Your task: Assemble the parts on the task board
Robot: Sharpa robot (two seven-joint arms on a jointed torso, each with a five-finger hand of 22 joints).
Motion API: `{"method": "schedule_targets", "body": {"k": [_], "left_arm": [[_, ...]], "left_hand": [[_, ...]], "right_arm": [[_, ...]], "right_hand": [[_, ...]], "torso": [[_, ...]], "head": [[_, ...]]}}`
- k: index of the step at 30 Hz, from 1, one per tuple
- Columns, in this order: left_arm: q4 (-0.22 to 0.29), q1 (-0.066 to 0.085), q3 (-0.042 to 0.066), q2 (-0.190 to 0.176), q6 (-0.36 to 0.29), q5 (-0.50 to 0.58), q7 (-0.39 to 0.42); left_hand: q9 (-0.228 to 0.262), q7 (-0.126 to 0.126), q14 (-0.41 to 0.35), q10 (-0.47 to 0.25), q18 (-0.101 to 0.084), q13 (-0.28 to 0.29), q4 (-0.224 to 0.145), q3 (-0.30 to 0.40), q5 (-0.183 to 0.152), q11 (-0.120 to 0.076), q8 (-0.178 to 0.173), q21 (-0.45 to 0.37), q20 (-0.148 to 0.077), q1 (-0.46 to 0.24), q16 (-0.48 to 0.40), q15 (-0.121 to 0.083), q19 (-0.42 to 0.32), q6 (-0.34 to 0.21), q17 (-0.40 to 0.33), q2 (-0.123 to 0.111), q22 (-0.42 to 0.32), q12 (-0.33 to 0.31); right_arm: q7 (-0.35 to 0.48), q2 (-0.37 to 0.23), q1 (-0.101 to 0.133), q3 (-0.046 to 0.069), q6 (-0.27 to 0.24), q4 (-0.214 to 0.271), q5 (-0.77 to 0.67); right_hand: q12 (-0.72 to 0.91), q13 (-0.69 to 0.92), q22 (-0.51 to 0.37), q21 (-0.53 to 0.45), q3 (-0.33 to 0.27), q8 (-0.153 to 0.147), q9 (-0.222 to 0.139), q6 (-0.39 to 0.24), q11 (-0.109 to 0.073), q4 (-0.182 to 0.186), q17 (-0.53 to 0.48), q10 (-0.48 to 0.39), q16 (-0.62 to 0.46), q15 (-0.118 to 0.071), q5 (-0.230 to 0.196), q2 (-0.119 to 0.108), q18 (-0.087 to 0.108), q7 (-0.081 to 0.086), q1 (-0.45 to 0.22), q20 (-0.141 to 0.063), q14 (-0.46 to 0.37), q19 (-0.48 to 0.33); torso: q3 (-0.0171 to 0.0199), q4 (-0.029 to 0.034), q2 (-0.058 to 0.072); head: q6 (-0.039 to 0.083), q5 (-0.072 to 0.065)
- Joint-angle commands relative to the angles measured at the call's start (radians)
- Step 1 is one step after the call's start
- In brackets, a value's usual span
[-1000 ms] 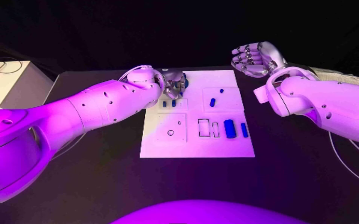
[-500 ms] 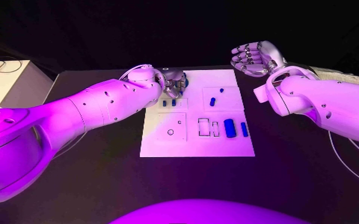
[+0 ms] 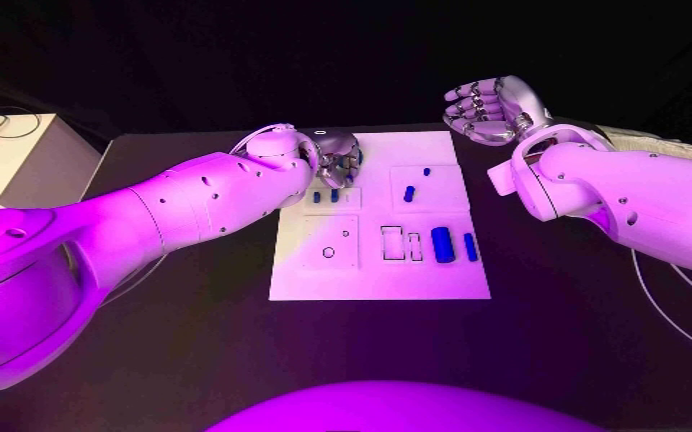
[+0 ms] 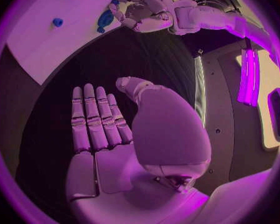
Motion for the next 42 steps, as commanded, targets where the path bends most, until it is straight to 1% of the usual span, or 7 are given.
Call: {"method": "schedule_targets", "body": {"k": [1, 10, 18, 29, 34, 37, 42], "left_arm": [[0.004, -0.007, -0.004, 0.0, 0.023, 0.002, 0.012], [0.003, -0.007, -0.005, -0.001, 0.008, -0.003, 0.009], [0.001, -0.007, -0.005, -0.003, -0.015, -0.005, 0.01], [0.019, -0.01, -0.004, -0.014, -0.059, 0.013, 0.033], [0.037, -0.012, -0.002, -0.029, -0.063, 0.031, 0.035], [0.05, -0.013, 0.006, -0.041, -0.061, 0.044, 0.033], [0.078, -0.013, 0.036, -0.066, -0.037, 0.078, 0.027]], "left_hand": [[0.0, 0.001, 0.01, 0.017, -0.019, 0.001, -0.011, 0.007, -0.001, -0.003, 0.003, 0.014, 0.0, 0.01, 0.01, -0.001, 0.011, 0.013, 0.005, 0.008, 0.014, -0.009], [-0.001, 0.004, 0.03, 0.067, -0.025, -0.001, -0.055, 0.034, -0.001, -0.008, 0.0, 0.059, -0.01, 0.038, 0.03, -0.008, 0.029, 0.049, 0.022, 0.031, 0.057, -0.027], [-0.009, 0.009, 0.038, 0.101, -0.029, -0.011, -0.095, 0.069, -0.001, -0.002, -0.023, 0.1, -0.01, 0.039, 0.034, -0.006, 0.036, 0.066, 0.016, 0.037, 0.094, -0.086], [-0.012, 0.012, 0.045, 0.117, -0.032, -0.013, -0.106, 0.071, -0.001, 0.0, -0.035, 0.118, -0.008, 0.025, 0.038, -0.004, 0.043, 0.07, 0.018, 0.031, 0.112, -0.117], [-0.011, 0.013, 0.048, 0.124, -0.033, -0.013, -0.103, 0.068, -0.001, 0.0, -0.038, 0.12, -0.006, 0.014, 0.041, -0.003, 0.044, 0.074, 0.021, 0.031, 0.115, -0.128], [-0.011, 0.013, 0.05, 0.127, -0.033, -0.013, -0.102, 0.067, -0.001, 0.0, -0.039, 0.12, -0.005, 0.009, 0.043, -0.003, 0.045, 0.075, 0.023, 0.03, 0.115, -0.131], [-0.011, 0.012, 0.051, 0.131, -0.033, -0.012, -0.1, 0.063, -0.002, -0.001, -0.04, 0.12, -0.005, 0.002, 0.044, -0.003, 0.045, 0.078, 0.023, 0.028, 0.115, -0.138]], "right_arm": [[0.011, 0.001, 0.0, 0.0, 0.017, 0.001, -0.002], [0.011, 0.001, 0.0, 0.0, 0.019, 0.002, -0.002], [0.01, 0.001, 0.0, 0.0, 0.02, 0.002, -0.002], [0.011, 0.002, 0.0, 0.0, 0.022, 0.002, -0.002], [0.011, 0.002, 0.0, 0.0, 0.023, 0.001, -0.002], [0.011, 0.002, 0.0, 0.0, 0.023, 0.0, -0.002], [0.011, 0.001, 0.0, 0.0, 0.022, -0.001, -0.002]], "right_hand": [[-0.002, -0.001, -0.002, -0.002, 0.002, 0.002, -0.002, 0.01, 0.004, -0.006, -0.001, 0.004, -0.005, 0.0, 0.003, 0.004, 0.006, 0.044, -0.006, 0.001, 0.004, 0.005], [-0.003, -0.001, -0.002, -0.002, 0.002, 0.002, -0.002, 0.01, 0.004, -0.006, -0.002, 0.005, -0.005, 0.0, 0.002, 0.004, 0.006, 0.044, -0.006, 0.001, 0.004, 0.005], [-0.003, -0.001, -0.002, -0.002, 0.002, 0.002, -0.002, 0.01, 0.004, -0.006, -0.002, 0.005, -0.005, 0.0, 0.002, 0.004, 0.006, 0.044, -0.006, 0.001, 0.004, 0.005], [-0.003, -0.001, -0.004, -0.002, 0.002, 0.002, -0.002, 0.011, 0.004, -0.006, -0.003, 0.005, -0.006, 0.0, 0.002, 0.003, 0.005, 0.044, -0.007, 0.001, 0.003, 0.004], [-0.003, -0.001, -0.004, -0.002, 0.002, 0.002, -0.002, 0.011, 0.004, -0.006, -0.003, 0.005, -0.006, 0.0, 0.002, 0.003, 0.005, 0.044, -0.007, 0.001, 0.003, 0.004], [-0.003, -0.001, -0.004, -0.002, 0.002, 0.002, -0.002, 0.011, 0.004, -0.006, -0.003, 0.005, -0.006, 0.0, 0.002, 0.003, 0.005, 0.044, -0.007, 0.001, 0.003, 0.004], [-0.003, -0.001, -0.004, -0.002, 0.002, 0.002, -0.002, 0.011, 0.004, -0.006, -0.003, 0.005, -0.006, 0.0, 0.002, 0.003, 0.005, 0.044, -0.007, 0.001, 0.003, 0.004]], "torso": [[-0.0001, 0.0, 0.0], [-0.0005, -0.0003, 0.0], [0.0, -0.0006, 0.0], [-0.0006, -0.0017, -0.001], [0.0003, -0.0029, -0.001], [0.0001, -0.0021, -0.001], [-0.0008, 0.0009, -0.002]], "head": [[-0.001, 0.0], [0.001, 0.001], [0.003, 0.001], [0.008, 0.001], [0.011, -0.001], [0.011, -0.003], [0.013, -0.006]]}}
